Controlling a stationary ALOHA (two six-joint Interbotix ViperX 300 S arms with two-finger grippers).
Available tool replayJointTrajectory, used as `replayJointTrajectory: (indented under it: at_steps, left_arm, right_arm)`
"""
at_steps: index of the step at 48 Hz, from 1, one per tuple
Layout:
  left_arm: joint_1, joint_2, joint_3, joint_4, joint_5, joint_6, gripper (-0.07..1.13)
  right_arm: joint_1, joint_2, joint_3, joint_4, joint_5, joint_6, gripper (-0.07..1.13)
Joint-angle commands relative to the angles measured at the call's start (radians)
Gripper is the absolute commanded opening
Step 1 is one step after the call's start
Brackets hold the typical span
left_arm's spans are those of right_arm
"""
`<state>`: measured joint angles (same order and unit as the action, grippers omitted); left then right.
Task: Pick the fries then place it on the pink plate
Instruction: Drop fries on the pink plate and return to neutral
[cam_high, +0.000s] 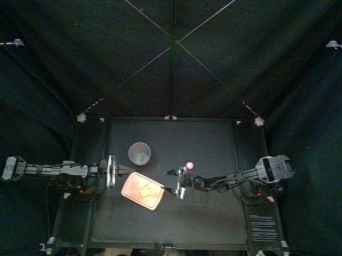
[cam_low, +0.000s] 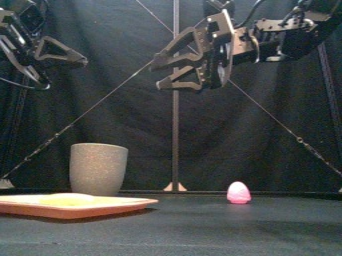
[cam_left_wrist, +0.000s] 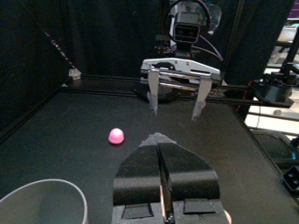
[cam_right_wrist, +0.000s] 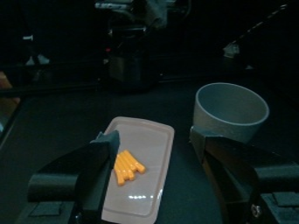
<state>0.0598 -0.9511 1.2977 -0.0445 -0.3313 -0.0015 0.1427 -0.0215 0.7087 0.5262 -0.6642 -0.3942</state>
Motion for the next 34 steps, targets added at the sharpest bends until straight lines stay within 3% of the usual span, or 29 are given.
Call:
replayJointTrajectory:
  at_steps: [1, 18, 34]
  left_arm:
    - [-0.006, 0.005, -0.012, -0.002, -0.005, 0.0, -0.01]
    - [-0.006, 0.005, -0.012, -0.002, -0.005, 0.0, -0.01]
    - [-0.006, 0.005, -0.009, -0.008, 0.0, -0.003, -0.01]
  right_arm:
    - [0.02, -0.091, 0.037, 0.041, -0.077, -0.002, 0.97]
    - [0.02, -0.29, 0.218, 0.061, -0.112, -0.002, 0.97]
    - [0.015, -0.311, 0.232, 0.046, -0.112, -0.003, 0.97]
